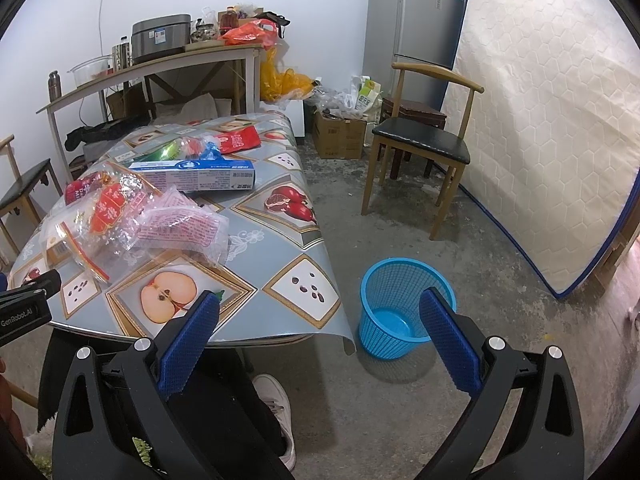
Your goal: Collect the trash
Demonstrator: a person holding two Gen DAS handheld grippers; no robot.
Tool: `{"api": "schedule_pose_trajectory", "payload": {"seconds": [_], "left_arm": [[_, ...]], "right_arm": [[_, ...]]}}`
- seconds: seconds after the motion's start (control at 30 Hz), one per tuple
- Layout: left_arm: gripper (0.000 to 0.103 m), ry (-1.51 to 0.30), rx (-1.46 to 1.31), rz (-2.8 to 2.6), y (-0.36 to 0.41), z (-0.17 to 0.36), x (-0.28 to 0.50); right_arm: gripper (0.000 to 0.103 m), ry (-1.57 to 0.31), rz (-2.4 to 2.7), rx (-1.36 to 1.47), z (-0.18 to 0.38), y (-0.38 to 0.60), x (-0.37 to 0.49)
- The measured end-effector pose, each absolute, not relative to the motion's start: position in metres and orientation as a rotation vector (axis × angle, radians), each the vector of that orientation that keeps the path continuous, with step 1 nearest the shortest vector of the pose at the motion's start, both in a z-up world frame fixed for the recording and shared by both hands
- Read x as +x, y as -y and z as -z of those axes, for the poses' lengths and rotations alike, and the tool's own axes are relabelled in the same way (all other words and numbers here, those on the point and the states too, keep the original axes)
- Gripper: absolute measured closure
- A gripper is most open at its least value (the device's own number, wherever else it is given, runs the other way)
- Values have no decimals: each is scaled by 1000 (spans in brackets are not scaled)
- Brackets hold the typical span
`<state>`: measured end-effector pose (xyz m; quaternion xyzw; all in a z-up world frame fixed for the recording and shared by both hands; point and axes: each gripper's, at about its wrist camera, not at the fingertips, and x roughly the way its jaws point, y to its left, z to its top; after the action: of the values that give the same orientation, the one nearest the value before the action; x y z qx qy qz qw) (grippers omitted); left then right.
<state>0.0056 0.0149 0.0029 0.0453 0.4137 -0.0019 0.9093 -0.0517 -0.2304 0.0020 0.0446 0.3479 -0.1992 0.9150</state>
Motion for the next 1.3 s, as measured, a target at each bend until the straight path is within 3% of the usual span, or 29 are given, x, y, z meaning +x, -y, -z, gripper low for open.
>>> {"api": "schedule_pose_trajectory", "payload": {"seconds": [1.0,1.3], "left_arm": [[8,-859,91,-14,-22,3,6],[8,-846,64,-23,-42,7,28]], "right_arm": [[6,-729,397,78,2,221,-38],[6,-645,315,2,-13,197,-7]]}}
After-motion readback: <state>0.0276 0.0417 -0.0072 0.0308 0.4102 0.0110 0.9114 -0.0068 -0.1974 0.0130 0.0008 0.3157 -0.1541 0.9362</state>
